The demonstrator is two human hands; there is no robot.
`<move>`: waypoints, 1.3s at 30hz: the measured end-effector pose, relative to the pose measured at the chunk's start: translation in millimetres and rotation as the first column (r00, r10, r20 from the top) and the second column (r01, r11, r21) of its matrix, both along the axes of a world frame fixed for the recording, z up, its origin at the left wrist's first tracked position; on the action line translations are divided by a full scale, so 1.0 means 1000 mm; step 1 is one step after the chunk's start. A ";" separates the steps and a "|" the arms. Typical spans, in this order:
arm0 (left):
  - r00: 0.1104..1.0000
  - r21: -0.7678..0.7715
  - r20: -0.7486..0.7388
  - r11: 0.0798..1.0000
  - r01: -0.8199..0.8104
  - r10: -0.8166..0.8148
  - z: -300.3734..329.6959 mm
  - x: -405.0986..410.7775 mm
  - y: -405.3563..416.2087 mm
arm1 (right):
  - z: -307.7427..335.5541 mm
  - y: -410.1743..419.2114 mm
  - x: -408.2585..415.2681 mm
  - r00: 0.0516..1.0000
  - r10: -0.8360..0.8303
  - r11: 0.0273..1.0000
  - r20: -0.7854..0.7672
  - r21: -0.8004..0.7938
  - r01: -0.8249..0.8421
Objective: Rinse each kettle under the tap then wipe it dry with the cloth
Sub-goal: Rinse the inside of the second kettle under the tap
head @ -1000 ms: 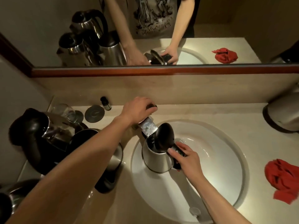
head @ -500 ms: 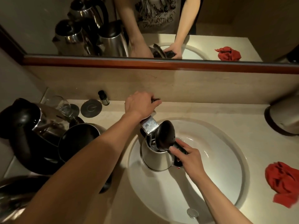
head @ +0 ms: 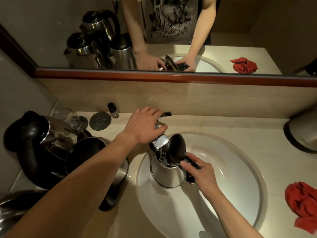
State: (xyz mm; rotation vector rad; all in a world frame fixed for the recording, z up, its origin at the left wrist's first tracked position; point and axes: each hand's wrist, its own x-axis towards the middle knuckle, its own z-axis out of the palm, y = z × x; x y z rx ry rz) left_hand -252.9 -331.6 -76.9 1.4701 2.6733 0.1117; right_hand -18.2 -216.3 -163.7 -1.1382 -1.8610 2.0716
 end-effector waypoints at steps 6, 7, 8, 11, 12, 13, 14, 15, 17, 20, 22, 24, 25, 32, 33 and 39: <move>1.000 0.000 -0.001 1.000 -0.018 0.018 0.000 -0.001 0.003 | 0.000 0.002 0.000 1.000 0.003 1.000 -0.006 0.014 -0.003; 1.000 0.007 0.003 1.000 -0.024 0.024 -0.001 -0.002 0.003 | -0.001 0.003 -0.001 1.000 0.001 1.000 -0.013 0.012 -0.001; 1.000 0.012 0.006 1.000 -0.028 0.028 0.000 -0.002 0.004 | -0.001 0.003 -0.001 1.000 0.003 1.000 -0.018 0.014 -0.002; 1.000 0.014 0.008 0.999 -0.029 0.029 0.000 -0.003 0.005 | 0.001 0.003 -0.001 1.000 0.008 1.000 -0.021 0.030 -0.007; 1.000 0.016 0.009 0.999 -0.028 0.028 -0.001 -0.003 0.005 | 0.002 0.004 -0.002 1.000 0.011 0.999 -0.018 0.037 -0.011; 1.000 0.017 0.009 0.999 -0.029 0.028 -0.001 -0.003 0.005 | 0.003 0.005 -0.002 1.000 0.019 0.999 -0.014 0.041 -0.018; 1.000 0.017 0.009 0.999 -0.028 0.028 -0.001 -0.004 0.005 | 0.003 0.005 -0.003 1.000 0.029 0.999 -0.009 0.041 -0.029; 1.000 0.019 0.008 0.999 -0.028 0.028 -0.001 -0.003 0.005 | 0.002 0.006 -0.003 0.999 0.033 0.999 -0.006 0.039 -0.033; 1.000 0.023 0.011 0.999 -0.027 0.027 -0.001 -0.003 0.005 | 0.001 0.008 -0.003 0.999 0.036 0.998 -0.010 0.043 -0.036; 0.999 0.028 0.013 0.999 -0.031 0.031 0.000 -0.003 0.005 | 0.000 0.009 -0.002 0.999 0.041 0.997 -0.013 0.060 -0.040; 0.999 0.032 0.011 0.999 -0.032 0.032 -0.001 -0.003 0.004 | -0.002 0.009 -0.003 0.999 0.042 0.997 -0.007 0.066 -0.042; 0.999 0.030 0.013 0.999 -0.033 0.033 -0.001 -0.003 0.005 | -0.003 0.009 -0.002 0.999 0.039 0.996 -0.008 0.083 -0.038; 0.999 0.028 0.011 0.999 -0.032 0.031 -0.001 -0.003 0.005 | -0.003 0.009 -0.003 0.999 0.040 0.995 -0.008 0.093 -0.039; 0.999 0.034 0.005 0.999 -0.034 0.033 0.000 -0.002 0.005 | -0.008 0.012 -0.002 1.000 -0.014 0.988 0.027 0.151 0.010; 0.999 0.033 0.005 0.999 -0.033 0.033 0.000 -0.002 0.005 | -0.011 0.013 -0.001 1.000 -0.018 0.988 0.022 0.153 0.014; 1.000 0.035 0.003 0.999 -0.028 0.028 0.001 -0.002 0.006 | -0.015 0.009 0.005 1.000 -0.001 0.994 0.005 0.108 0.001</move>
